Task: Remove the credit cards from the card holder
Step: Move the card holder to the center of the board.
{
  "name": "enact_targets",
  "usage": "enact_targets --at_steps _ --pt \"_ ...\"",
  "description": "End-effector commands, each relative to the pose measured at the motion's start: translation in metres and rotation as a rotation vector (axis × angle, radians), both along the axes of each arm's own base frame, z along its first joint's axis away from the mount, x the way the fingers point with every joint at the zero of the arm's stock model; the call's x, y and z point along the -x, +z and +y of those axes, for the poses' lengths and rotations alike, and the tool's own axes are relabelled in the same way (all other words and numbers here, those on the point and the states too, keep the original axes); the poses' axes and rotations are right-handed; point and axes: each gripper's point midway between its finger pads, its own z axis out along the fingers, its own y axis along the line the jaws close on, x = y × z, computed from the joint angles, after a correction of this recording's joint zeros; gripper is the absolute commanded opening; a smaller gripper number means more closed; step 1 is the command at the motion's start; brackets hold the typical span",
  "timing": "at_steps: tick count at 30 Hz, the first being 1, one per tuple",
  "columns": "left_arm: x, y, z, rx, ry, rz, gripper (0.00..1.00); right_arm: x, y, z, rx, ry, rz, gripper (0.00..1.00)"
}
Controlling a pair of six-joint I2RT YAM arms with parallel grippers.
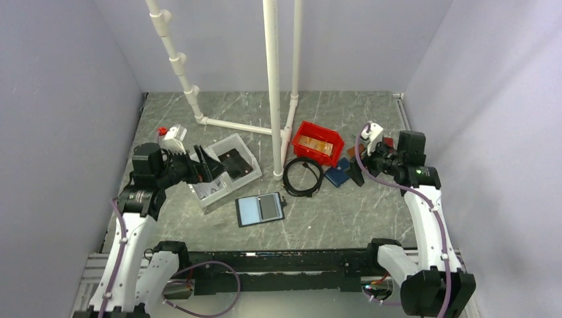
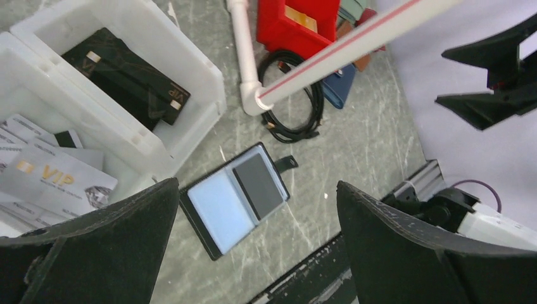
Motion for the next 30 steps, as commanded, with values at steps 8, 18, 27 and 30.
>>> enact_targets --at_steps 8,18,27,30 --pt "-0.041 -0.017 0.013 -0.119 0.029 -0.061 0.99 0.0 -0.075 0.029 0.262 0.245 0.049 1.0" --pt "-0.04 -0.028 0.017 -0.135 0.043 -0.03 1.0 -0.024 -0.104 0.027 0.316 0.11 0.112 0.98" --pt "-0.04 -0.028 0.02 -0.132 0.053 -0.029 0.99 -0.042 -0.14 0.031 0.449 0.012 0.189 0.88" --pt "-0.04 -0.028 0.019 -0.129 0.05 -0.029 1.0 -0.048 -0.152 0.029 0.506 -0.034 0.203 0.83"
